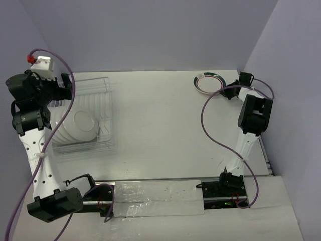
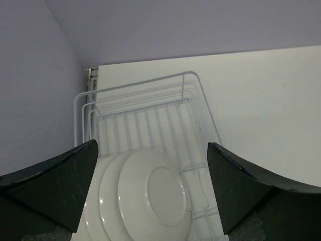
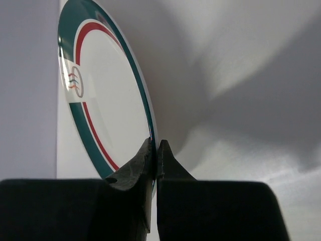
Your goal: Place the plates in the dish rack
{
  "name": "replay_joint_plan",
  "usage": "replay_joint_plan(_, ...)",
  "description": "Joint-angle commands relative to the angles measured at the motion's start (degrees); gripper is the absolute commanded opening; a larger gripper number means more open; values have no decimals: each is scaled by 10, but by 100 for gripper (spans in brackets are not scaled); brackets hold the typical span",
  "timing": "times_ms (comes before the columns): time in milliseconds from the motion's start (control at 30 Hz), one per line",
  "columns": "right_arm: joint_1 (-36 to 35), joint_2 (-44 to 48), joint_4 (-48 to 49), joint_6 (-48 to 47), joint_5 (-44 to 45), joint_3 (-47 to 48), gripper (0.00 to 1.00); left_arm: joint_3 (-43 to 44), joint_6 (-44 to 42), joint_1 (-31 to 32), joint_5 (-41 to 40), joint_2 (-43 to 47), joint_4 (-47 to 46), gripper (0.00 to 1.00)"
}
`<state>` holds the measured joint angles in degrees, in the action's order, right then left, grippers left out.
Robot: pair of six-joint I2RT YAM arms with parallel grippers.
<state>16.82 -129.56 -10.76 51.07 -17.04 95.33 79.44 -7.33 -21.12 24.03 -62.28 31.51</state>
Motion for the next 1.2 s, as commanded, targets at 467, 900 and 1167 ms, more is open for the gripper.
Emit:
replay_joint_plan(467, -194, 383, -40, -133, -191, -249, 0, -117, -256, 550, -202, 68, 82, 99)
replay_joint_plan(900, -295, 409, -33, -105, -263, -237, 0, -255, -458, 827, -399, 27, -53, 97)
replay_joint_plan(1167, -325, 393, -112, -171, -268, -213, 0, -332, -580, 830, -443, -1, -195, 88)
